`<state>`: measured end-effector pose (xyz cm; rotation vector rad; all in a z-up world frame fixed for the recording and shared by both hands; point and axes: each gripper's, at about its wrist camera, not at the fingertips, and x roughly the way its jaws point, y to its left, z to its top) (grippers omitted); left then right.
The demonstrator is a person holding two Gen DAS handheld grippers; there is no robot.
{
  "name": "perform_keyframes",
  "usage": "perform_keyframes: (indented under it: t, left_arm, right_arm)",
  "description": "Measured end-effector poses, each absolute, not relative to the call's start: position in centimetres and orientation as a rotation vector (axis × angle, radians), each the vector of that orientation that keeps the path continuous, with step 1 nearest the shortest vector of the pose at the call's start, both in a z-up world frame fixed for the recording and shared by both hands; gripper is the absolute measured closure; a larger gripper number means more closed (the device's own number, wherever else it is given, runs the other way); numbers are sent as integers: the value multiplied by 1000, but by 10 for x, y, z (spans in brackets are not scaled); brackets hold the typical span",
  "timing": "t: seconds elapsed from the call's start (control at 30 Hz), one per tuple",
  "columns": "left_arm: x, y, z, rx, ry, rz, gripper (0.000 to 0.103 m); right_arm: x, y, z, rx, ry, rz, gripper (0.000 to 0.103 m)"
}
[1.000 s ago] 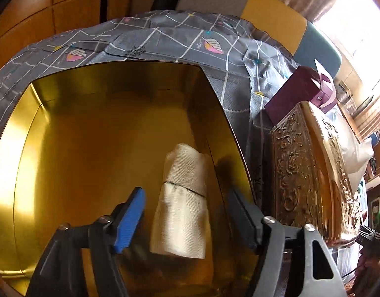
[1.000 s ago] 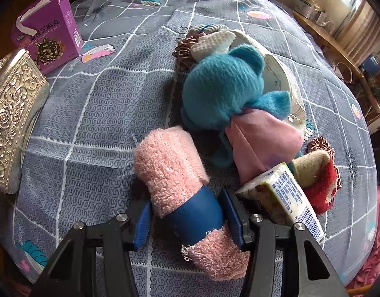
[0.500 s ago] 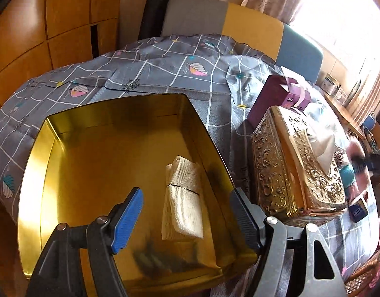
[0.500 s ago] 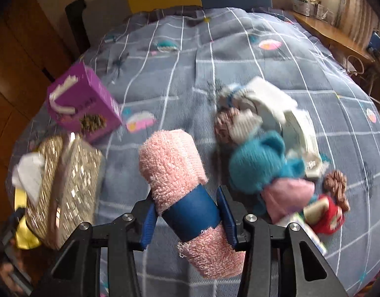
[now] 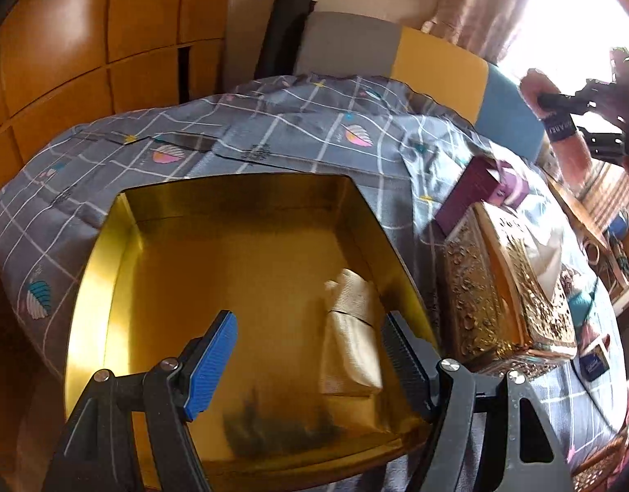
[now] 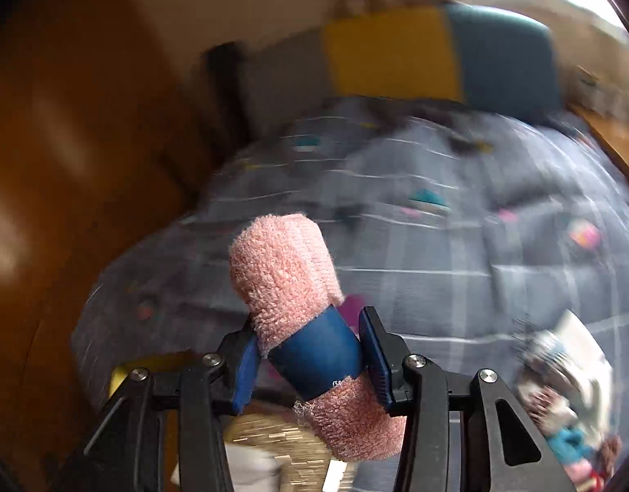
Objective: Organize soft objects
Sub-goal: 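Carry the pink towel roll into the gold tray and open the right tool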
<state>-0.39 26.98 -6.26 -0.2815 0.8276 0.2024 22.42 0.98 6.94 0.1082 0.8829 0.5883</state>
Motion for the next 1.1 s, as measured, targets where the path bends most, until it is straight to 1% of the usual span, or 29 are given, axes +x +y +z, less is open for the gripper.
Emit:
perform_keyframes:
  t: [0.1,0.2,0.27,0.4,0.43,0.47,0.53,0.57,0.6,0.67,0.7,0.73,0.93,1.1]
  left_arm:
    - [-11,284,-62,-303,821,238,29]
    - [-19,295,-62,-324,815,267,29]
    - [-21,300,-63,-331,816,277,29]
    - [-25,302,-63,-337,816,274,29]
    - [-26,301,-64,-334,816,273,29]
    - [-26,301,-64,-331,818,272,29]
    - [-26,301,-66,-335,819,273,29]
    - [-27,302,-66,-338,820,273,29]
    - [-27,301,-66,-338,820,270,29]
    - [-27,299,-67,-329,818,264,29]
    - [-28,298,-66,-326,816,263,29]
    - [-28,298,-66,-325,812,262,29]
    - [-28,295,-59,-313,792,264,29]
    - [-29,285,-49,-285,772,251,29]
  right_arm:
    - [180,70,63,-2,921,747,56]
    - [150,112,32,-48,1059,787,56]
    - [141,135,10,-54,1121,821,56]
    - [140,176,-26,-87,1178,770,56]
    - [140,183,-32,-94,1175,755,55]
    - [136,188,-39,-95,1174,746,52]
    - [140,195,-50,-72,1172,758,52]
    - [143,195,-53,-56,1167,756,49]
    - [146,191,-56,-40,1156,752,46]
    - [148,191,-57,-11,1122,734,30]
    - [148,187,-55,10,1106,732,27]
    - [147,185,-51,23,1091,734,26]
    - [129,169,-29,-35,984,706,26]
    - [107,140,-19,-84,888,653,23]
